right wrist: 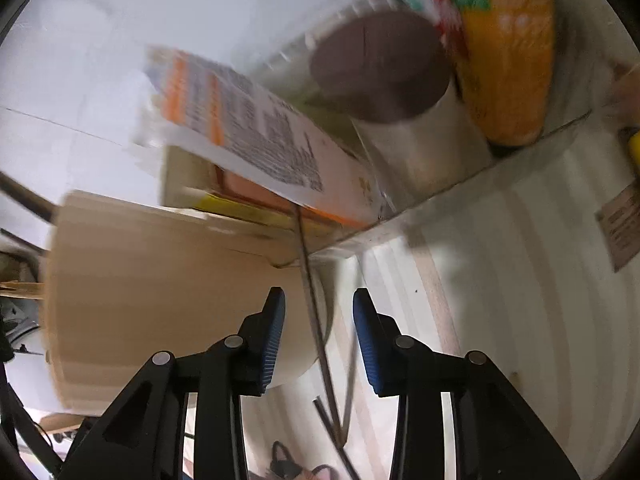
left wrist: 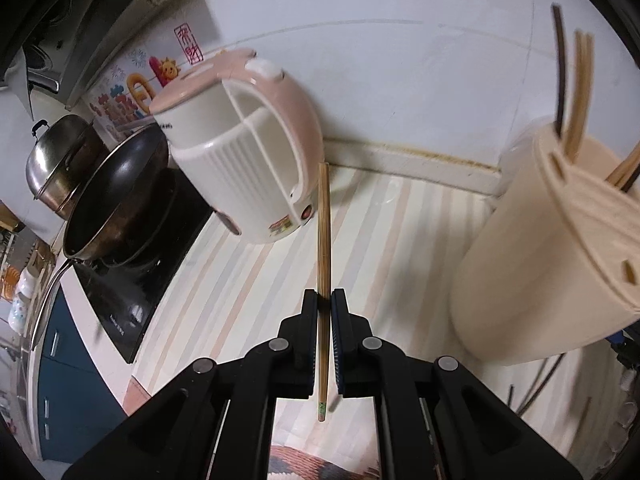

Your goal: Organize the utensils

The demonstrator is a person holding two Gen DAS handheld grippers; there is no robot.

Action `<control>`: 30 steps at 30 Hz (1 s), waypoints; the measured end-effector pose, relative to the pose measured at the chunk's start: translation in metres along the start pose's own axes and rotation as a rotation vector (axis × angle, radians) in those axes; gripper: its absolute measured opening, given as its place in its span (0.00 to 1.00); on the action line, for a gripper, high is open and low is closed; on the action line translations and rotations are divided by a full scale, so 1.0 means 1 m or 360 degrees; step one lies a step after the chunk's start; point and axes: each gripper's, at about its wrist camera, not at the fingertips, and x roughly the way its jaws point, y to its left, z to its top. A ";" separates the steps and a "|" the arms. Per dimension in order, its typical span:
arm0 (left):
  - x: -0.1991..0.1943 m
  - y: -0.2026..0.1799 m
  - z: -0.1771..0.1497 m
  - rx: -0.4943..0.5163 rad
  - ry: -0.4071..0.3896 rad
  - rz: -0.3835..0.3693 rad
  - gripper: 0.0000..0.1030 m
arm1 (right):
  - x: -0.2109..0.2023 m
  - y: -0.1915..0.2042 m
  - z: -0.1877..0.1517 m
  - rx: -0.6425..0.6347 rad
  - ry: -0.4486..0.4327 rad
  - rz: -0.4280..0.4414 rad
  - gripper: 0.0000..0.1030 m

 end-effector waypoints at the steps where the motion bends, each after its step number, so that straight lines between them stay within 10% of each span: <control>1: 0.004 0.000 -0.001 -0.0003 0.0015 0.0005 0.04 | 0.007 0.001 0.000 -0.0010 0.0021 0.0009 0.36; 3: 0.007 0.000 -0.002 -0.0003 0.0028 0.0014 0.04 | 0.018 0.006 -0.002 -0.0062 0.0040 0.0018 0.29; 4: 0.008 -0.001 -0.003 0.0000 0.0034 0.0016 0.04 | 0.023 0.009 -0.003 -0.0094 0.0041 0.0028 0.07; 16: -0.031 0.015 -0.011 -0.0010 -0.0019 -0.0130 0.04 | -0.062 0.047 -0.039 -0.0372 -0.0353 -0.0179 0.06; 30: -0.169 0.031 0.038 -0.0096 -0.0342 -0.0603 0.04 | -0.230 0.140 -0.045 -0.0575 -0.0839 -0.0039 0.06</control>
